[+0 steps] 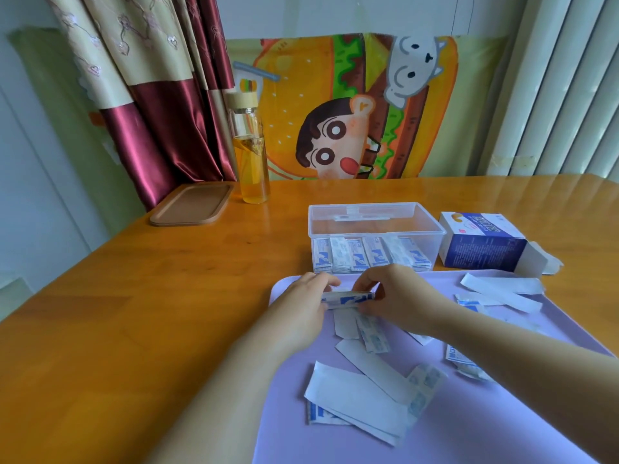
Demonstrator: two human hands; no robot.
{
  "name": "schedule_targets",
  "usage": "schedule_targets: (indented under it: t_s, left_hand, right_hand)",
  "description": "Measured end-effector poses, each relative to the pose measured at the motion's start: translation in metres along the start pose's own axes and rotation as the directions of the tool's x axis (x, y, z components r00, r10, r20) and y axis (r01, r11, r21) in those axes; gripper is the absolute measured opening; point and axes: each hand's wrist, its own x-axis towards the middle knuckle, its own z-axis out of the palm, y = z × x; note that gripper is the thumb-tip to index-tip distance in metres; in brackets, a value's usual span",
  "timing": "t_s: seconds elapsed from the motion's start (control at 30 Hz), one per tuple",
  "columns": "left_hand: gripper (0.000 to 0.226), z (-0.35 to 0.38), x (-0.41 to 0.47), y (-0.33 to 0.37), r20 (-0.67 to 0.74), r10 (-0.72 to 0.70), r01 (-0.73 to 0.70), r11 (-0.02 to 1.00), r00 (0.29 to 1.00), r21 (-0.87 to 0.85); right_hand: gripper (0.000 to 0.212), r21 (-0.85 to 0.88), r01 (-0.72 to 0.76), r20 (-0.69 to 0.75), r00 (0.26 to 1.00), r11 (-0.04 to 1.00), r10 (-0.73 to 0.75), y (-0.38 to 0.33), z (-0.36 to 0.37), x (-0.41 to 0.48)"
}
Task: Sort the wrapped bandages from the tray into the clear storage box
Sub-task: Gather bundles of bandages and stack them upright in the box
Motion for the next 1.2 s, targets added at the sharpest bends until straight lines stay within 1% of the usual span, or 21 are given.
schedule_targets:
  t_s: [0.07, 0.17, 0.27, 0.37, 0.4, 0.47, 0.5, 0.57, 0.67, 0.7, 0.73, 0.8, 0.9, 0.97, 1.03, 1.13, 1.2]
  left_hand:
    - [0.041, 0.001, -0.001, 0.003, 0.018, 0.017, -0.016, 0.999, 1.000, -0.038]
    - [0.043, 0.003, -0.001, 0.007, 0.015, 0.045, -0.045, 0.998, 0.999, -0.036]
    - [0.042, 0.006, 0.000, 0.006, 0.003, 0.048, -0.048, 0.998, 0.999, -0.042]
    - [0.042, 0.009, 0.002, 0.004, 0.012, 0.044, -0.044, 0.999, 0.999, -0.006]
    - [0.040, 0.009, 0.002, 0.004, -0.001, 0.039, -0.039, 0.999, 0.999, 0.017]
    - [0.035, 0.008, 0.003, 0.004, -0.071, 0.028, -0.026, 0.999, 0.997, 0.035]
    - [0.032, 0.006, 0.003, 0.006, -0.109, 0.027, -0.027, 1.000, 0.994, -0.003]
    - [0.027, -0.003, 0.001, 0.014, -0.196, 0.031, -0.064, 0.985, 0.980, -0.161]
    - [0.018, -0.026, 0.004, 0.036, -0.301, -0.008, -0.114, 0.915, 0.954, -0.387]
    - [0.016, -0.035, 0.009, 0.043, -0.317, -0.021, -0.122, 0.897, 0.948, -0.424]
    - [0.014, -0.042, 0.013, 0.048, -0.328, -0.024, -0.131, 0.888, 0.944, -0.440]
    - [0.017, -0.057, 0.027, 0.059, -0.327, -0.027, -0.133, 0.879, 0.945, -0.458]
    - [0.023, -0.069, 0.058, 0.070, -0.228, -0.041, -0.079, 0.865, 0.973, -0.496]
    - [0.015, -0.071, 0.082, 0.076, -0.140, -0.040, -0.032, 0.879, 0.989, -0.476]
    - [0.017, -0.070, 0.104, 0.080, -0.077, -0.059, 0.017, 0.889, 0.995, -0.458]
    - [0.021, -0.061, 0.132, 0.088, 0.023, -0.118, 0.114, 0.877, 0.993, -0.467]
    - [0.016, -0.049, 0.148, 0.093, 0.124, -0.141, 0.185, 0.834, 0.982, -0.520]
  right_hand:
    - [0.019, 0.003, 0.002, 0.007, 1.000, 1.000, -0.002, -0.001, 0.000, 0.000]
    - [0.024, 0.026, -0.009, 0.022, 1.000, 1.000, 0.009, 0.000, 0.001, 0.001]
    - [0.018, 0.032, -0.018, 0.008, 1.000, 0.999, 0.018, 0.000, 0.001, 0.001]
    - [0.011, -0.003, 0.013, -0.053, 0.999, 1.000, -0.013, -0.002, -0.001, 0.002]
    - [0.010, -0.005, 0.033, -0.076, 0.997, 0.999, -0.034, -0.004, -0.004, 0.002]
    - [0.006, 0.028, 0.088, -0.139, 0.987, 0.996, -0.084, -0.011, -0.014, 0.003]
    - [0.005, 0.079, 0.117, -0.168, 0.980, 0.990, -0.103, -0.015, -0.022, 0.004]
    - [0.010, 0.220, 0.166, -0.192, 0.974, 0.961, -0.124, -0.026, -0.037, 0.006]
    - [0.005, 0.389, 0.188, -0.168, 0.977, 0.902, -0.131, -0.040, -0.058, 0.012]
    - [0.003, 0.438, 0.195, -0.174, 0.976, 0.878, -0.130, -0.043, -0.064, 0.017]
    - [0.005, 0.485, 0.196, -0.186, 0.975, 0.852, -0.118, -0.047, -0.070, 0.021]
    - [0.011, 0.514, 0.201, -0.227, 0.969, 0.834, -0.093, -0.050, -0.084, 0.032]
    - [0.011, 0.412, 0.213, -0.300, 0.950, 0.886, -0.089, -0.047, -0.104, 0.052]
    - [0.010, 0.307, 0.162, -0.322, 0.945, 0.938, -0.058, -0.037, -0.118, 0.065]
    - [0.011, 0.194, 0.097, -0.322, 0.946, 0.976, -0.030, -0.025, -0.126, 0.076]
    - [0.021, 0.066, -0.008, -0.291, 0.956, 0.998, 0.027, -0.003, -0.133, 0.088]
    - [0.034, -0.007, -0.086, -0.259, 0.963, 0.996, 0.082, 0.013, -0.133, 0.094]
